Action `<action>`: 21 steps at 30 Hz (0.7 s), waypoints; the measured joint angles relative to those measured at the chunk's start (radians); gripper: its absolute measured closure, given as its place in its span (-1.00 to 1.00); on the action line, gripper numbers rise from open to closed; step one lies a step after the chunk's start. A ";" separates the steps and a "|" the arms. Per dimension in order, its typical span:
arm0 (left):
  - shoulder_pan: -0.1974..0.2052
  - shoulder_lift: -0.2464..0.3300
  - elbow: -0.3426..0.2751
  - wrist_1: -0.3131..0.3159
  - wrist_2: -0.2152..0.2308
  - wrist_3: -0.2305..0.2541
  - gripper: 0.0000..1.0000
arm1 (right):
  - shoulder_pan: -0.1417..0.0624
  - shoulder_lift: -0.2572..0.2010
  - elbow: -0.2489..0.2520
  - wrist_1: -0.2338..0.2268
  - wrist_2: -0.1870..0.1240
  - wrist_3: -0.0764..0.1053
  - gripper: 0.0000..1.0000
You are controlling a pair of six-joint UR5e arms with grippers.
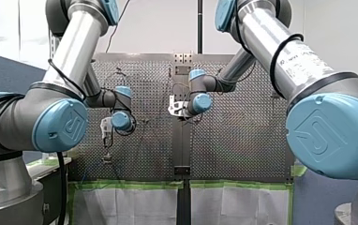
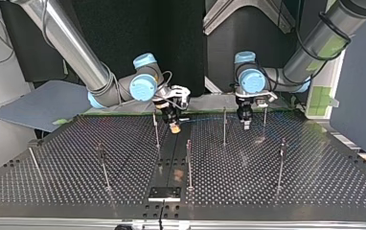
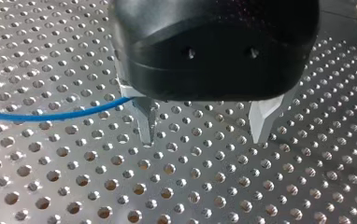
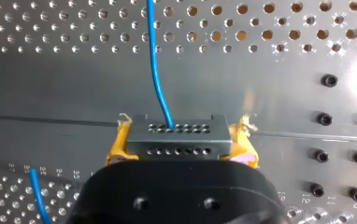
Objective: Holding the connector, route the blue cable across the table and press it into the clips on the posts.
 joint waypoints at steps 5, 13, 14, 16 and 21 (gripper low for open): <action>-0.008 0.035 -0.002 -0.039 -0.025 0.004 -1.00 | 0.000 0.001 0.000 0.000 0.000 -0.005 1.00; -0.039 0.095 -0.046 -0.100 -0.035 0.008 -1.00 | 0.001 0.001 0.000 0.000 -0.007 -0.008 1.00; -0.043 0.103 -0.053 -0.107 -0.036 0.008 -1.00 | 0.001 0.001 0.000 0.000 -0.008 -0.008 1.00; -0.054 0.120 -0.070 -0.124 -0.036 0.007 -1.00 | 0.001 0.001 0.000 0.000 -0.011 -0.008 1.00; -0.081 0.157 -0.113 -0.141 -0.051 0.005 -1.00 | 0.001 0.001 0.000 0.001 -0.012 -0.008 1.00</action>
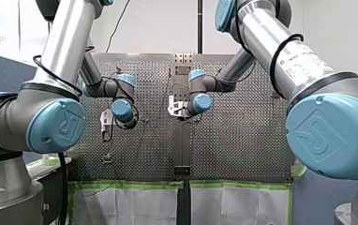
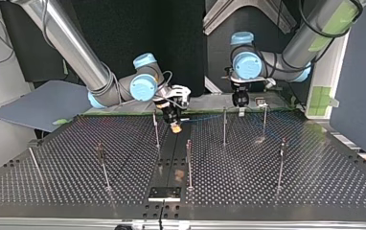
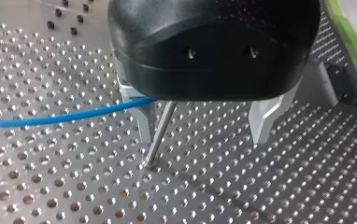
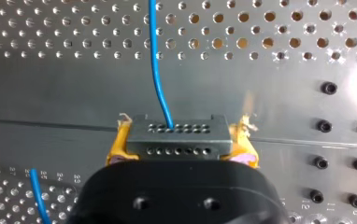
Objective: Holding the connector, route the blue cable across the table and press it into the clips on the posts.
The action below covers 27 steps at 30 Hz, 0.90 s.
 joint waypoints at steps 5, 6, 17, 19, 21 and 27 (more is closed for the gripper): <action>-0.026 0.024 -0.026 0.000 -0.011 -0.001 -1.00 | 0.000 0.000 0.000 0.002 -0.001 0.001 1.00; -0.033 0.028 -0.029 -0.001 -0.012 -0.001 -1.00 | 0.000 0.000 0.000 0.002 -0.002 0.001 1.00; -0.119 0.037 -0.032 0.057 -0.062 -0.062 -1.00 | -0.002 -0.001 0.000 0.004 -0.002 0.005 1.00; -0.137 0.036 -0.029 0.075 -0.080 -0.080 -1.00 | -0.002 -0.001 0.000 0.004 -0.002 0.005 1.00; -0.155 0.036 -0.023 0.093 -0.096 -0.098 -1.00 | -0.003 -0.001 0.000 0.004 -0.002 0.005 1.00; -0.208 0.033 0.008 0.114 -0.127 -0.145 -1.00 | -0.009 -0.002 -0.007 0.009 -0.002 0.006 1.00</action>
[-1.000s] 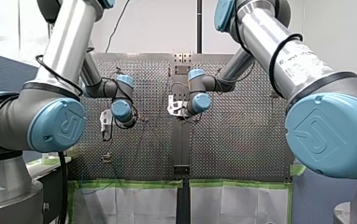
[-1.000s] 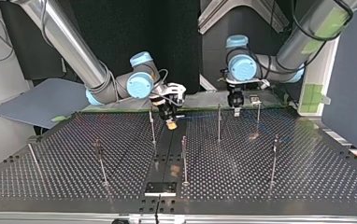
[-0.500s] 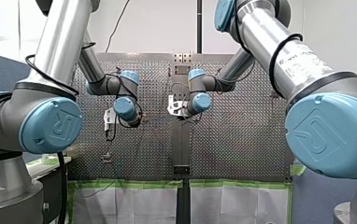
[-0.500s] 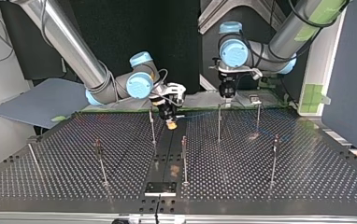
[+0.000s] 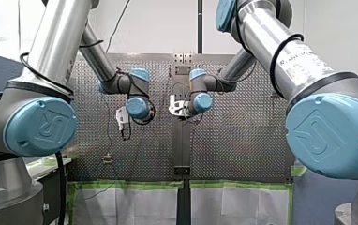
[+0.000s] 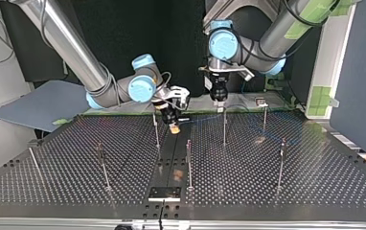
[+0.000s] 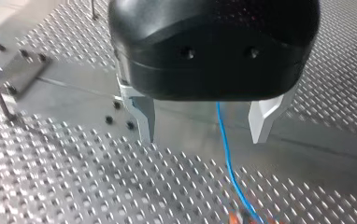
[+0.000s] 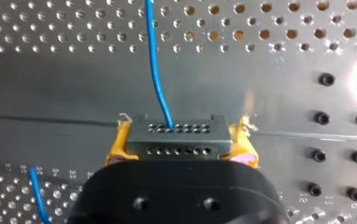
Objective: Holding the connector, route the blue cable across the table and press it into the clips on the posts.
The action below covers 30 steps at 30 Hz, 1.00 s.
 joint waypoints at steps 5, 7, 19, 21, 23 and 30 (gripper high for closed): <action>-0.040 -0.020 0.037 -0.017 -0.017 -0.013 -1.00 | -0.007 0.000 -0.009 0.010 -0.001 -0.003 1.00; -0.054 -0.036 0.055 -0.030 -0.023 -0.013 -1.00 | -0.009 -0.001 -0.011 0.016 -0.001 -0.004 1.00; -0.045 -0.139 0.158 -0.033 -0.053 -0.023 -1.00 | -0.018 -0.002 -0.012 0.043 -0.001 -0.005 1.00; -0.039 -0.157 0.172 -0.036 -0.052 -0.024 -1.00 | -0.019 -0.003 -0.012 0.043 -0.001 -0.005 1.00; -0.037 -0.172 0.186 -0.043 -0.051 -0.024 -1.00 | -0.019 -0.003 -0.012 0.043 -0.001 -0.005 1.00; -0.030 -0.236 0.239 -0.036 -0.075 -0.035 -1.00 | -0.021 -0.003 -0.012 0.043 -0.001 -0.005 1.00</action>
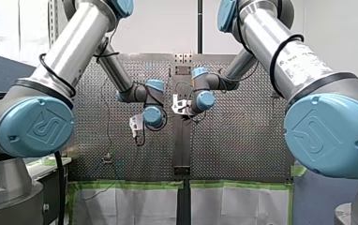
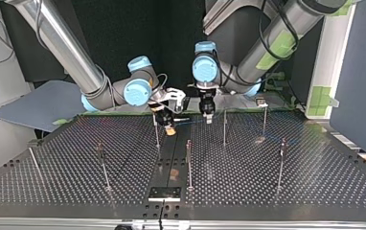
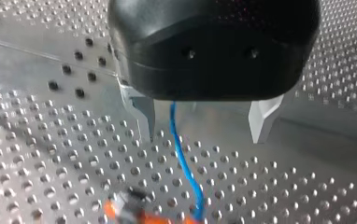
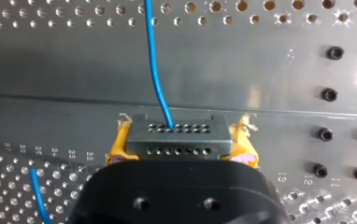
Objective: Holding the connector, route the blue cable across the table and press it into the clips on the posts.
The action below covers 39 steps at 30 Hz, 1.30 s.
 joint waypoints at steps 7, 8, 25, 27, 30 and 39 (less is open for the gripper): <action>0.013 -0.027 0.036 0.014 -0.020 -0.007 -1.00 | -0.001 0.000 0.000 0.000 0.000 0.000 1.00; 0.015 -0.027 0.038 0.014 -0.018 -0.007 -1.00 | -0.001 0.000 0.000 -0.001 0.000 0.000 1.00; 0.019 -0.029 0.042 -0.039 -0.024 -0.003 0.30 | -0.004 0.000 0.000 -0.005 -0.012 0.004 1.00; 0.019 -0.029 0.042 -0.041 -0.024 -0.002 0.30 | -0.005 0.000 0.000 -0.005 -0.012 0.005 1.00; 0.018 -0.028 0.043 -0.043 -0.022 -0.003 0.92 | -0.005 0.000 0.000 -0.004 -0.012 0.006 1.00; 0.011 -0.027 0.047 -0.055 -0.019 -0.013 1.00 | -0.005 0.000 -0.001 -0.001 -0.013 0.007 1.00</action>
